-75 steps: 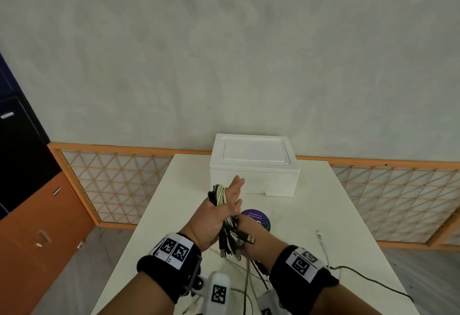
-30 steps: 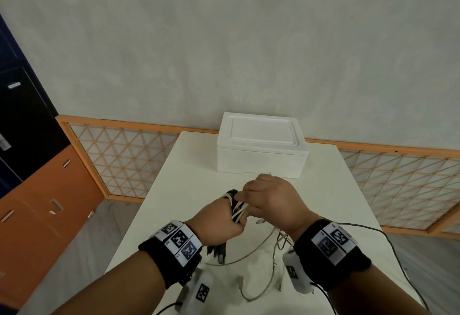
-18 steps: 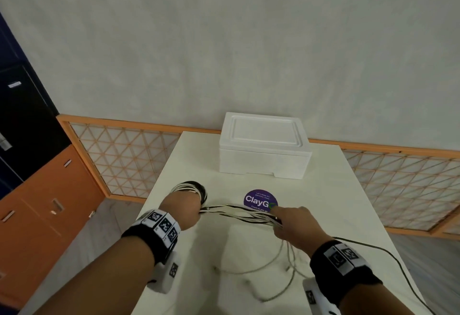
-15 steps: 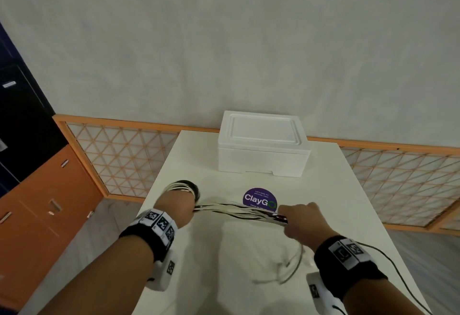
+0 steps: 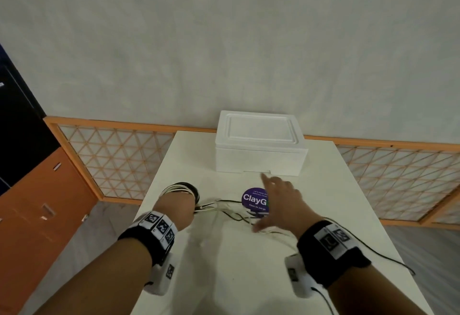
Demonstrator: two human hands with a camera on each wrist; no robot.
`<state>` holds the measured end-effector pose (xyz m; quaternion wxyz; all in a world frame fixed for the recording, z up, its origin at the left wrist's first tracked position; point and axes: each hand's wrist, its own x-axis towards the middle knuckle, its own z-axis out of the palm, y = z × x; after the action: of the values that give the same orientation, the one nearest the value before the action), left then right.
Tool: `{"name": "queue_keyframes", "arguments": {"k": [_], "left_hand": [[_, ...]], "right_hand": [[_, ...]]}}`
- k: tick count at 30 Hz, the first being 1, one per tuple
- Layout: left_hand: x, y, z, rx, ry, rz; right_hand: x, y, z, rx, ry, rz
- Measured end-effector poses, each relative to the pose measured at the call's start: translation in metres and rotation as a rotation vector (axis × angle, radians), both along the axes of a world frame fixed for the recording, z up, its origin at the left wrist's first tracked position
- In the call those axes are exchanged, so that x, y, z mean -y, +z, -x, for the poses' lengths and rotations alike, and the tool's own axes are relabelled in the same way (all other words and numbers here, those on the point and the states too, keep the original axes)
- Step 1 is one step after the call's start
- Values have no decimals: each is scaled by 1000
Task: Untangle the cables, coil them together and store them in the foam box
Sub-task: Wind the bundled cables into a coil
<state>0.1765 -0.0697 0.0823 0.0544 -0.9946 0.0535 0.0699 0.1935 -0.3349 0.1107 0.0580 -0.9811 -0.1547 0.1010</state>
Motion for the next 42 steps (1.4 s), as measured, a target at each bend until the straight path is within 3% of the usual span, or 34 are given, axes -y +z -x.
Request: {"name": "queue_keyframes", "arguments": {"k": [3, 5, 10, 16, 19, 22, 24, 26, 29, 31, 34, 36, 42], "left_hand": [[19, 8, 3, 85, -88, 21], [28, 14, 4, 148, -167, 22], [-9, 22, 2, 90, -47, 7], [-80, 0, 15, -19, 178, 2], [-87, -4, 17, -19, 171, -24], [-71, -6, 16, -11, 117, -8], [-59, -6, 13, -1, 78, -5], [-49, -2, 11, 6, 43, -2], [-34, 2, 10, 6, 5, -5], [-19, 7, 9, 15, -32, -8], [9, 15, 13, 21, -107, -25], [26, 23, 19, 52, -152, -40], [33, 35, 28, 69, -149, -73]], "right_hand": [[-55, -5, 11, -43, 114, -263], [-73, -22, 14, -50, 123, -340], [-43, -69, 21, -3, -30, -289], [27, -92, 29, 182, -34, -16], [61, -97, 30, 323, -23, 146], [80, -88, 30, 399, -167, 176], [91, -80, 32, 329, -311, 167], [100, -74, 31, 142, -412, 236], [88, -61, 24, -185, -321, 299], [52, -46, 18, -96, -114, 210], [-14, -27, 17, 125, 80, -214], [-42, -24, 21, 41, 100, -429], [-39, -52, 28, -64, 184, -491]]}}
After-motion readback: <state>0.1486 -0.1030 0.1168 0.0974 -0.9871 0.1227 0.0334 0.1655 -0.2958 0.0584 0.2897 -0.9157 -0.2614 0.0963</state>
